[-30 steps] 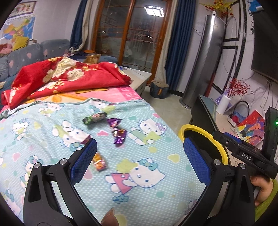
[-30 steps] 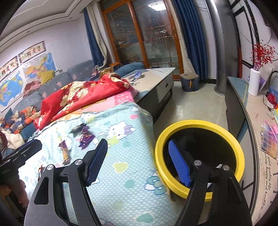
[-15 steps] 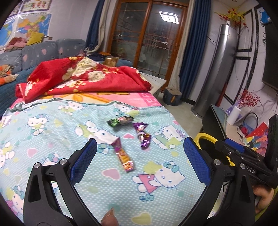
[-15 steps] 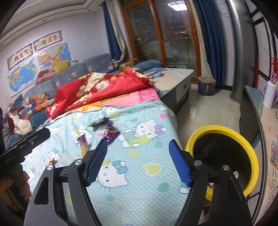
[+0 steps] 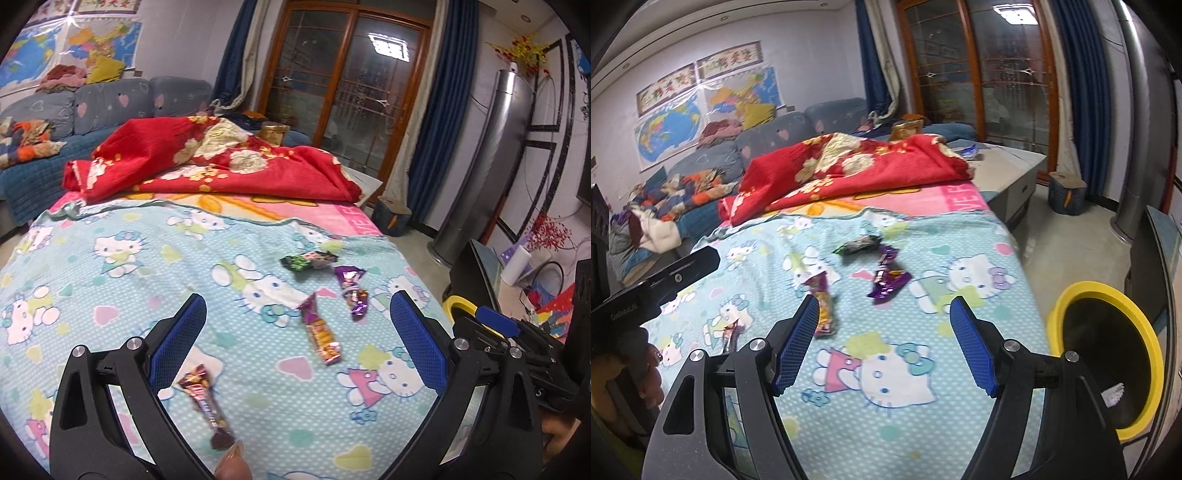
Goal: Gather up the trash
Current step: 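Move both open grippers back to the remaining wrappers on the bedsheet, then grasp the brown chocolate bar with the left gripper while the right grasps the yellow-purple wrapper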
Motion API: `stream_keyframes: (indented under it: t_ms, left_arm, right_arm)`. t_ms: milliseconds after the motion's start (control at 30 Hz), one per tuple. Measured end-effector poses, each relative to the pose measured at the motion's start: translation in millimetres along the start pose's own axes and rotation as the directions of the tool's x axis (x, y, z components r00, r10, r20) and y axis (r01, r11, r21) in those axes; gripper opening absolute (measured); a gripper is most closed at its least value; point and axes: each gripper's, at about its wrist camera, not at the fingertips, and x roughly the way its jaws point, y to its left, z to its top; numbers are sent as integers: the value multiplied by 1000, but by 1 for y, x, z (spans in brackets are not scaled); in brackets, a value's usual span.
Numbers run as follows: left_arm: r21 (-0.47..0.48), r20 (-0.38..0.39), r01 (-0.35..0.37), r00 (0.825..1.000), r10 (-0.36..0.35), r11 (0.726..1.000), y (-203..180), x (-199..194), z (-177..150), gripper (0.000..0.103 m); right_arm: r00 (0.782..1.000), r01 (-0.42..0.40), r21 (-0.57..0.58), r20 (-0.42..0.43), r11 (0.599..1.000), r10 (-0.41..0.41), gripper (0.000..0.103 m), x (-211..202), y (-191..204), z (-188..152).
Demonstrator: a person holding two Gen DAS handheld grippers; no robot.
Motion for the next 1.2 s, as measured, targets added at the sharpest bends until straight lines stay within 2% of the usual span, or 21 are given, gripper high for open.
stream_keyframes:
  t_ms: [600, 833, 1067, 1200]
  left_arm:
    - [-83, -54, -127, 991, 123, 988, 62, -2, -16, 92]
    - [-121, -120, -161, 982, 147, 979, 87, 6, -30, 92]
    - [-181, -198, -126, 976, 90, 975, 94, 19, -50, 73]
    - [-186, -242, -97, 969, 50, 978, 87, 27, -63, 63]
  right_arm:
    - [995, -65, -99, -78, 993, 57, 71, 53, 48, 6]
    - [990, -69, -109, -133, 992, 54, 71, 87, 55, 5]
    - [979, -94, -114, -190, 989, 71, 70, 116, 63, 2]
    - [970, -99, -105, -231, 989, 73, 63, 133, 63, -2]
